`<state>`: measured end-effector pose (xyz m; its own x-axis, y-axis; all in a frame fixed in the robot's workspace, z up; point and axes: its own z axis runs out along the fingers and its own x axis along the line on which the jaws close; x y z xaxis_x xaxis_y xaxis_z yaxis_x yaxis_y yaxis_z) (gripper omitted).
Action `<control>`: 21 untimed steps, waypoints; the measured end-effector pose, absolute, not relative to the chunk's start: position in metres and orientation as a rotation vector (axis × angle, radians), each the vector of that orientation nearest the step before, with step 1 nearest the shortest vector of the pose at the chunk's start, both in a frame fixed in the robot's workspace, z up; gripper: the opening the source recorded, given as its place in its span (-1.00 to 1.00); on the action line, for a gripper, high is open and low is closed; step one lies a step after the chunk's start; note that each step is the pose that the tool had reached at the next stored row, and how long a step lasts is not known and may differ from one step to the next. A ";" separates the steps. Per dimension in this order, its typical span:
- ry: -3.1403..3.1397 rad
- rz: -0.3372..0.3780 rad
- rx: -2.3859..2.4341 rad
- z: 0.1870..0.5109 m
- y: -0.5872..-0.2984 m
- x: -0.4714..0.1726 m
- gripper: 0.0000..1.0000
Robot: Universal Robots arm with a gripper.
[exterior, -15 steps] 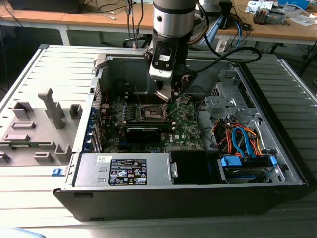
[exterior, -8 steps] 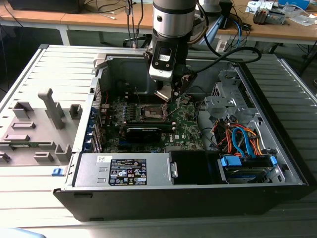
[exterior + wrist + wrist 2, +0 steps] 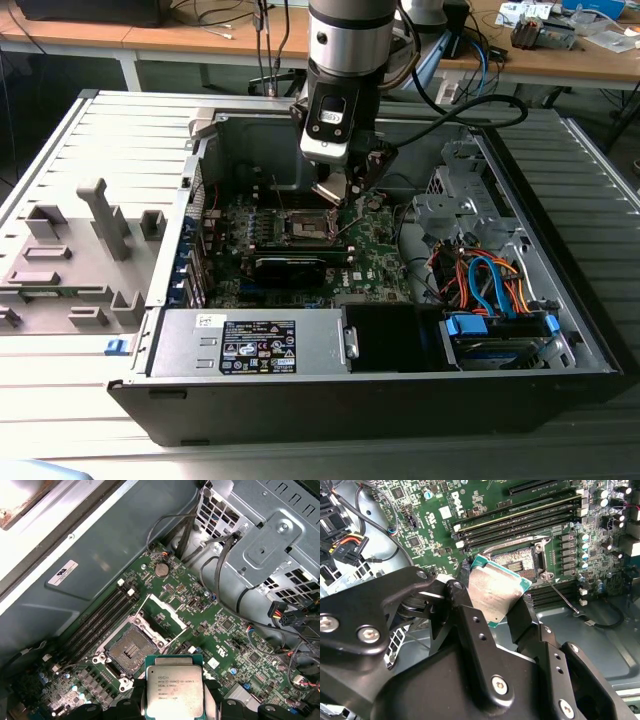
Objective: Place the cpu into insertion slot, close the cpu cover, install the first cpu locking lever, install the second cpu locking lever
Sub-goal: 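Place the cpu into insertion slot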
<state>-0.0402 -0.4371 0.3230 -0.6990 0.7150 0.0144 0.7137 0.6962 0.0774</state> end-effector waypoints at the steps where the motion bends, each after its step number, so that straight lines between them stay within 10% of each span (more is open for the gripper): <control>1: 2.878 0.120 1.212 0.323 -0.437 -0.040 0.09; 21: 2.868 0.119 1.232 0.323 -0.437 -0.040 0.09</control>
<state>-0.0402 -0.4371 0.3228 -0.6890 0.7246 0.0137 0.7233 0.6863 0.0767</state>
